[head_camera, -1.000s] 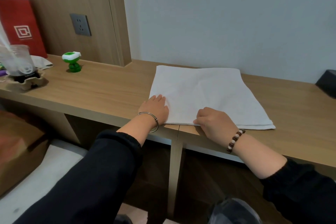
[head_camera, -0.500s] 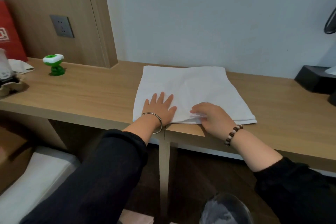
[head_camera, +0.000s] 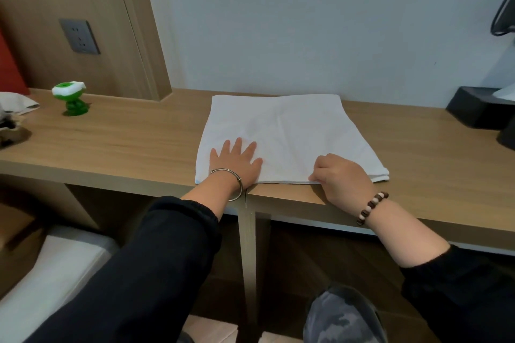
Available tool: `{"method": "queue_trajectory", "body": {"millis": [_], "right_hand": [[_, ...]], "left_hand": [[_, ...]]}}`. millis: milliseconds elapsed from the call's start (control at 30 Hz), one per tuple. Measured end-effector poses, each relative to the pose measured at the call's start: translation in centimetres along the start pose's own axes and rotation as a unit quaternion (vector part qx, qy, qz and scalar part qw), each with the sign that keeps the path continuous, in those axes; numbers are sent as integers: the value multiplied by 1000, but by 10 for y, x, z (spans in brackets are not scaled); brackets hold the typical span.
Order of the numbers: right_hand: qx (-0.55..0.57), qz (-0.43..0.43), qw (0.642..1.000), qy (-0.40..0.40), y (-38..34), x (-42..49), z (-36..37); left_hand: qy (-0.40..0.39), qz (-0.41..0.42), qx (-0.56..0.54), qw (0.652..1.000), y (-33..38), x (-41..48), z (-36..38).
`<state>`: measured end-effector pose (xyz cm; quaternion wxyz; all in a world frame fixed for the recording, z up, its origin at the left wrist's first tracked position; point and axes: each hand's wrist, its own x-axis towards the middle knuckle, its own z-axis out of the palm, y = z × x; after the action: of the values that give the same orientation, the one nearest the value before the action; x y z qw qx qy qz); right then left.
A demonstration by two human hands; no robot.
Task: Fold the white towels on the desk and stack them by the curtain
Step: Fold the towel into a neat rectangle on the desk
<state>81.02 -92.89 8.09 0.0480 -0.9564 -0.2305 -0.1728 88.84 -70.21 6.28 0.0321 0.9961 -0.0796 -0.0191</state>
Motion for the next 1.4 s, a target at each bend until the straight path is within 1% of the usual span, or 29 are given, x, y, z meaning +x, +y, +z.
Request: {"method": "queue_trajectory", "body": {"millis": [133, 333, 467, 567, 600, 633, 733, 800, 833, 900, 1000, 1133, 1233, 1300, 1400], "right_hand": [[5, 4, 1000, -3, 1, -3, 4], [63, 41, 996, -48, 2, -6, -2], [117, 48, 990, -60, -10, -6, 0], [136, 51, 987, -63, -19, -3, 2], [141, 51, 987, -63, -21, -1, 2], [146, 50, 986, -63, -22, 1, 1], [153, 52, 985, -58, -24, 6, 1], [154, 61, 985, -45, -26, 7, 4], [153, 64, 985, -37, -27, 6, 5], [151, 68, 986, -22, -27, 4, 9], [139, 89, 986, -17, -14, 0, 7], [111, 115, 987, -26, 8, -3, -4], [64, 75, 994, -51, 16, -5, -10], [32, 66, 996, -59, 22, -7, -11], [24, 103, 994, -39, 29, -10, -11]], "left_hand": [[-6, -6, -1, 1000, 0, 1, 0], [-10, -23, -8, 1000, -9, -1, -2], [-19, -68, -21, 997, -28, -5, -10], [31, -133, 13, 991, -28, -6, -14], [47, -151, 3, 987, -22, -6, -16], [62, -148, -17, 987, -15, -4, -18], [107, -37, -65, 991, 17, 1, -17], [100, 19, -85, 991, 34, 0, -11], [82, 35, -70, 994, 38, -1, -6], [45, 38, -36, 998, 38, 0, 3], [13, 29, -29, 999, 33, 4, 6], [9, 19, -22, 1000, 35, 2, 7], [8, 17, -20, 1000, 34, 1, 7], [12, 15, -19, 1000, 35, 2, 7], [14, 12, -17, 1000, 36, 1, 8]]}}
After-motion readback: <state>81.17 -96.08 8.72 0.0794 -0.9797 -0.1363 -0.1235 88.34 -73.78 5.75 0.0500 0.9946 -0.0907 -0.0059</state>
